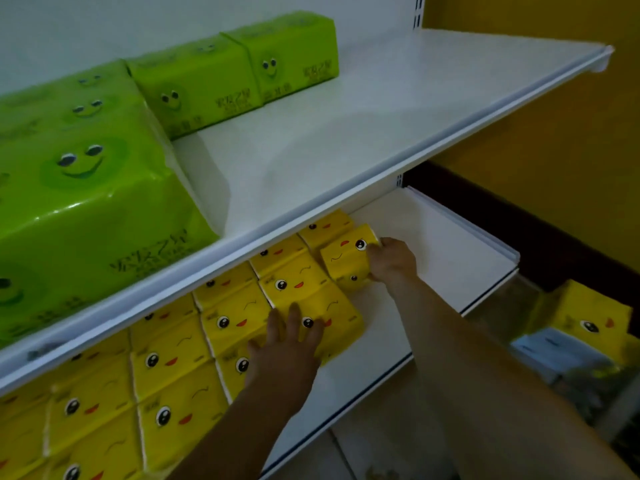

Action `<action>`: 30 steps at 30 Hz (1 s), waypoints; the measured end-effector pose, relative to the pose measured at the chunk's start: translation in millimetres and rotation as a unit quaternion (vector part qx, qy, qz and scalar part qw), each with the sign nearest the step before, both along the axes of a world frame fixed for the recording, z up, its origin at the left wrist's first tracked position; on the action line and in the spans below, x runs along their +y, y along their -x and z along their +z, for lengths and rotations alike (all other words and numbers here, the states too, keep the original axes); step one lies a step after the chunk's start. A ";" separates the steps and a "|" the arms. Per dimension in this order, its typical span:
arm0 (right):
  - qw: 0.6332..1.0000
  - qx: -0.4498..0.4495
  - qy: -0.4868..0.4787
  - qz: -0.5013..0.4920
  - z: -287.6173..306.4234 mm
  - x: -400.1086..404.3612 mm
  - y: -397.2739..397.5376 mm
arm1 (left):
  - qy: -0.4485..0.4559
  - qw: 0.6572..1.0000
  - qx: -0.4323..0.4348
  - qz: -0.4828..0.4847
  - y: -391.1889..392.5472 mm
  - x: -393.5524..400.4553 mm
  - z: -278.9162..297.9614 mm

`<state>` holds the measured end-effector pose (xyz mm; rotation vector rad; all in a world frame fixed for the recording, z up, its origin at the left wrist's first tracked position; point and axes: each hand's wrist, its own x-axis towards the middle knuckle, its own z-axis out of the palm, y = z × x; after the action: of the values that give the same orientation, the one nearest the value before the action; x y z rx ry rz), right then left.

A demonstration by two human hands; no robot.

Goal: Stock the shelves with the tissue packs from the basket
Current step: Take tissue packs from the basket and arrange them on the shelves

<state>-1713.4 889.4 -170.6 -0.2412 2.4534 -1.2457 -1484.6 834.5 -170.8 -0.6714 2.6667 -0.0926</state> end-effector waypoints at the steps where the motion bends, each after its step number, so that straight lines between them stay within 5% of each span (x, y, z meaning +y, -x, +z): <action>1: 1.000 0.005 -0.016 0.001 -5.9 -7.0 0.8 | 0.002 1.000 -0.002 0.001 1.0 -0.7 -2.8; 7: 0.997 0.035 -0.028 -0.055 -28.4 -30.2 -7.2 | -0.006 1.000 0.003 -0.011 2.6 -8.8 -9.2; 15: 0.996 0.049 -0.068 0.027 -10.7 -12.0 -2.8 | -0.037 0.999 0.024 -0.003 4.6 -15.0 1.2; 21: 0.989 0.129 -0.042 0.059 40.7 39.1 -19.1 | -0.013 0.993 0.114 -0.015 16.1 9.5 34.8; 25: 0.981 0.183 -0.049 0.042 80.1 98.2 -43.2 | -0.113 0.968 0.220 -0.036 21.4 54.1 49.9; 30: 0.980 0.187 -0.068 0.009 110.1 170.7 -79.0 | -0.160 0.956 0.238 -0.063 16.9 96.9 58.9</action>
<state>-1634.3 1060.1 -60.5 -0.4986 2.8326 -1.0990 -1501.5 931.4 -111.9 -0.4595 3.0739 0.5203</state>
